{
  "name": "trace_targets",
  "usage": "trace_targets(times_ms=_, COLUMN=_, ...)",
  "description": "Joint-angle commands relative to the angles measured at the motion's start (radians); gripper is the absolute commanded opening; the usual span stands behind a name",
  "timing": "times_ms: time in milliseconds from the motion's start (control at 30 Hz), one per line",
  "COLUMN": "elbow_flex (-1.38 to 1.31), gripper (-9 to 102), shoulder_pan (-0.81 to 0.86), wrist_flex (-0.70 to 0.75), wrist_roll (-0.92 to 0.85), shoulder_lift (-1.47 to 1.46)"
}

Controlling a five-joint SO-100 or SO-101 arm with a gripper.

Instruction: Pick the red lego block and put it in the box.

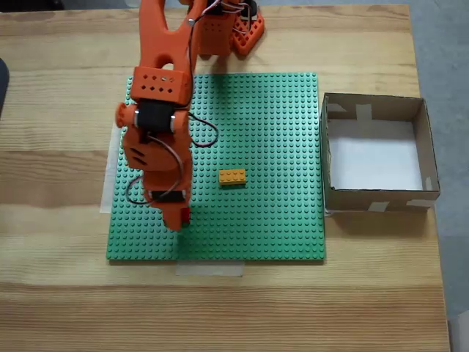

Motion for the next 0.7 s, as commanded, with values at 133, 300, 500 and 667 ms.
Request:
trace_targets(times_ms=133, elbow_flex=-0.002, gripper=19, shoulder_pan=-0.002, wrist_flex=-0.02, wrist_roll=0.011, shoulder_lift=0.008)
trace_targets(times_ms=300, elbow_flex=0.0, gripper=18, shoulder_pan=0.0, wrist_flex=-0.025, wrist_roll=0.008, shoulder_lift=-0.021)
trace_targets(times_ms=500, elbow_flex=0.008, gripper=17, shoulder_pan=0.0, wrist_flex=-0.04, wrist_roll=0.015, shoulder_lift=-0.031)
trace_targets(times_ms=667, elbow_flex=0.017, gripper=-1, shoulder_pan=0.008, wrist_flex=-0.057, wrist_roll=0.015, shoulder_lift=-0.031)
